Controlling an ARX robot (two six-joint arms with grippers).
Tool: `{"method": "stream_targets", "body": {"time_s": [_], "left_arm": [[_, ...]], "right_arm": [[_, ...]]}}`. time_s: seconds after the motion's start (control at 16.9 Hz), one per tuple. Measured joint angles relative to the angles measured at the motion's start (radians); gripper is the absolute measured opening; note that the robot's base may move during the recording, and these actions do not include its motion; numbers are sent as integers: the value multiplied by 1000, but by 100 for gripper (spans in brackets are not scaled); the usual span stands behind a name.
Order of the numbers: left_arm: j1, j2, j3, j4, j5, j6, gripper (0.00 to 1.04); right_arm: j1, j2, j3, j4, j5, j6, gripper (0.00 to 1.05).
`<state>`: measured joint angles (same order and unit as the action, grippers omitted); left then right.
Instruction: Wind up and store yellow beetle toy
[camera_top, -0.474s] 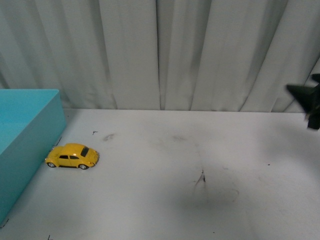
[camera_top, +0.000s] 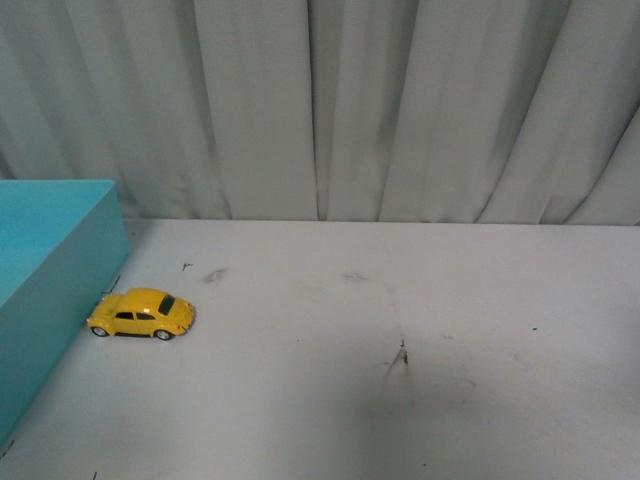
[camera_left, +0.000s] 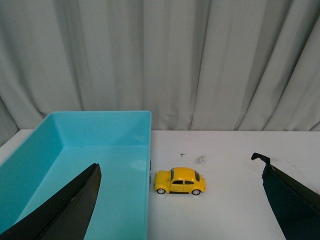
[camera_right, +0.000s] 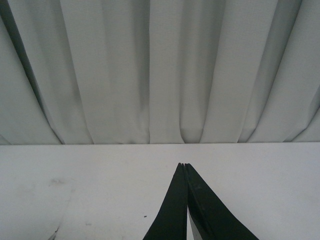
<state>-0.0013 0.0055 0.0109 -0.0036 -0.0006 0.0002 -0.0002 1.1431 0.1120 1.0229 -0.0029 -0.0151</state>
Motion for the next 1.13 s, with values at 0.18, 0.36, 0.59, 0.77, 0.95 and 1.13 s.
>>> {"method": "stream_targets", "body": {"time_s": [0.18, 0.36, 0.59, 0.77, 0.95, 1.13], "left_arm": [[0, 0, 0, 0, 0, 0, 98], [0, 0, 0, 0, 0, 0, 98], [0, 0, 0, 0, 0, 0, 98], [0, 0, 0, 0, 0, 0, 98], [0, 0, 0, 0, 0, 0, 98], [0, 0, 0, 0, 0, 0, 98]], "right_arm": [[0, -131, -47, -95, 0, 0, 2], [0, -295, -78, -222, 0, 0, 2], [0, -494, -101, -393, 0, 0, 2], [0, -592, -101, -480, 0, 0, 2], [0, -681, -101, -564, 0, 0, 2], [0, -705, -101, -587, 0, 0, 2]]}}
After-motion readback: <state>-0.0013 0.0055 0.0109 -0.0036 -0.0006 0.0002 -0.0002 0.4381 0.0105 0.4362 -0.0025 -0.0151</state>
